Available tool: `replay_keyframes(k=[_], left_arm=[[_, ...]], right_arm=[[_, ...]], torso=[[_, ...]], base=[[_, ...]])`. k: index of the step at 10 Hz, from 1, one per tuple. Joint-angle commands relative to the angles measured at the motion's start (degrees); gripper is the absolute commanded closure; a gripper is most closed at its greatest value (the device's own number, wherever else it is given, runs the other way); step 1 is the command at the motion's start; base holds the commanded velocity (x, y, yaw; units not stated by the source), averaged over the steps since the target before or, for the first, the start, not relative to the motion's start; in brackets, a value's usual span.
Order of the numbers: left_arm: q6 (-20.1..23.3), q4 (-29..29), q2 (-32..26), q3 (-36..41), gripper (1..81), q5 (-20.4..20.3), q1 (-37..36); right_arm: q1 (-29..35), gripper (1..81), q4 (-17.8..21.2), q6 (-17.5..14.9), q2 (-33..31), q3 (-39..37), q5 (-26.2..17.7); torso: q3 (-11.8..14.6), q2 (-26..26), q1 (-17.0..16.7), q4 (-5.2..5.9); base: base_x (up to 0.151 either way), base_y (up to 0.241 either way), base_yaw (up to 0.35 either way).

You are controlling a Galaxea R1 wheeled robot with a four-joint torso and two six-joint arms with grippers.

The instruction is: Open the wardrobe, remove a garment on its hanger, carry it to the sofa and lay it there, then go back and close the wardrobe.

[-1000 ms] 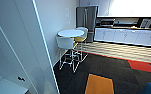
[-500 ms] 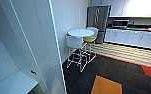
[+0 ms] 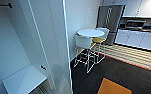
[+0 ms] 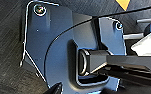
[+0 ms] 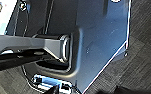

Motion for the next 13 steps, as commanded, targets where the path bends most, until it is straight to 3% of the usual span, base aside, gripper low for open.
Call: replay_keyframes(k=[1, 13], left_arm=[[0.40, 0.96, -0.75, -0.27, 1.0, 1.80, -1.60], [0.48, 1.05, 0.13, -0.27, 1.0, 2.41, -1.16]], right_arm=[[1.49, 1.0, -0.86, 0.02, -0.50, 0.17, -3.24], [1.40, 1.0, -0.69, 0.02, 1.61, -2.82, -3.42]], torso=[[0.00, 0.00, 0.01, 0.00], [0.00, 0.00, 0.01, 0.00]], base=[[0.000, 0.000, 0.280], [0.000, 0.000, 0.281]])
